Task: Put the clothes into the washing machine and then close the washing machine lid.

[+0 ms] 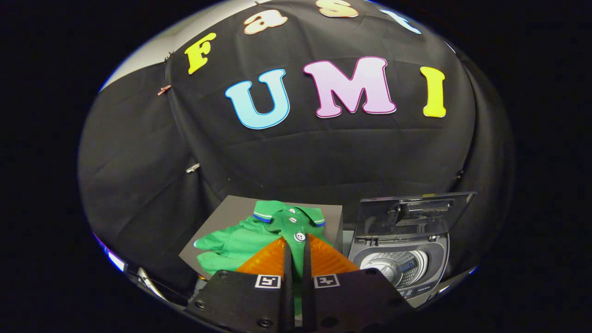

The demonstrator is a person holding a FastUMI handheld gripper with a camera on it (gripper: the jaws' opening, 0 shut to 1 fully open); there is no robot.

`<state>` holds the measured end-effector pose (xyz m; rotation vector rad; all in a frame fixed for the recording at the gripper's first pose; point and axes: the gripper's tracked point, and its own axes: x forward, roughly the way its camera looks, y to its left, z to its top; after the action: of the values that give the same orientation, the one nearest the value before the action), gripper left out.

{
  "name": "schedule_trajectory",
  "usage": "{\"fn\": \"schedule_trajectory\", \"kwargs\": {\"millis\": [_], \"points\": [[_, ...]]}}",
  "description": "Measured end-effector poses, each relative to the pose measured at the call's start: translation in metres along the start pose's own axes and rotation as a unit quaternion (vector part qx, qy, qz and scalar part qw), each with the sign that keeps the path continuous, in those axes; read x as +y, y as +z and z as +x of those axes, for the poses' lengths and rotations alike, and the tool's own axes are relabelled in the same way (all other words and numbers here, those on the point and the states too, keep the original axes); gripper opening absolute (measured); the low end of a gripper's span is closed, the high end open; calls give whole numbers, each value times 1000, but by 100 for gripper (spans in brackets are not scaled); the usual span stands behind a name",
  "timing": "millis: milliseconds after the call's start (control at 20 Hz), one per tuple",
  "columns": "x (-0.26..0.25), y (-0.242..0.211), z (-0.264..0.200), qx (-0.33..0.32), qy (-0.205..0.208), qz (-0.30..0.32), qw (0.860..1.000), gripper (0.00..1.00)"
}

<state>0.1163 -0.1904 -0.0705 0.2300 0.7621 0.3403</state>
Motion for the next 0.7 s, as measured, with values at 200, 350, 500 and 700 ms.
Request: {"fn": "schedule_trajectory", "kwargs": {"millis": [200, 350, 500, 700], "points": [[-49, 23, -24, -18, 34, 14, 999, 10], [-104, 27, -31, -19, 19, -4, 1000, 10], [-140, 23, -35, -9, 22, -1, 1000, 10], [-191, 20, -35, -6, -21, 12, 1000, 10]]}}
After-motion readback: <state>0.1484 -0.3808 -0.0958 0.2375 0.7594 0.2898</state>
